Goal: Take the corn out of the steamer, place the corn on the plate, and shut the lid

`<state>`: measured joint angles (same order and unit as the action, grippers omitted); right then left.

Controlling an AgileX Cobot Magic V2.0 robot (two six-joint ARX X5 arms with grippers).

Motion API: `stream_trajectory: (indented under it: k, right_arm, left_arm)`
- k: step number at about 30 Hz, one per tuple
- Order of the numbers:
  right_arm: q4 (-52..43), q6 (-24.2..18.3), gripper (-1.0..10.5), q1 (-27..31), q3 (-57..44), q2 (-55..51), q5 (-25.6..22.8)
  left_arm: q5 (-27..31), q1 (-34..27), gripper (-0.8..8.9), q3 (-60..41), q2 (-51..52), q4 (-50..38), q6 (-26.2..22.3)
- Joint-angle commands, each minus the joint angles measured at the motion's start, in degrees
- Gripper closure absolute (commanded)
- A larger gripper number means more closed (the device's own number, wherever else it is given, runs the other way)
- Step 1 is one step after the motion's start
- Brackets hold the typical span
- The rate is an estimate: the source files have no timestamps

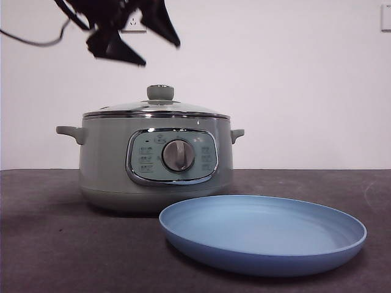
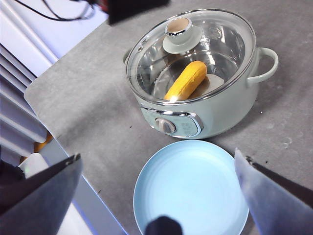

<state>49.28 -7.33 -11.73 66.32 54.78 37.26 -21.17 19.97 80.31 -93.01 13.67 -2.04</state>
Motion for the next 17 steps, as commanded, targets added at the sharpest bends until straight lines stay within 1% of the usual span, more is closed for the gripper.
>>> stream_trajectory:
  k: [1, 12, 14, 17]
  right_arm:
    - [-0.2, 0.0, 3.8, -0.1, 0.2, 0.0, -0.2]
    - [-0.3, 0.0, 3.8, -0.1, 0.2, 0.0, -0.4]
    - [-0.3, 0.0, 3.8, 0.0, 0.2, 0.0, -0.4]
    - [-0.3, 0.0, 3.8, -0.1, 0.2, 0.0, -1.8]
  left_arm:
    - [1.2, 0.4, 2.52, 0.1, -2.2, -1.3, -1.7]
    - [3.8, 1.4, 2.52, 0.1, -6.7, 1.2, -2.5]
    - [4.9, 1.7, 2.52, 0.1, -7.1, 1.8, -2.5]
    - [6.1, 2.2, 2.52, 0.0, -7.3, 3.1, -2.6]
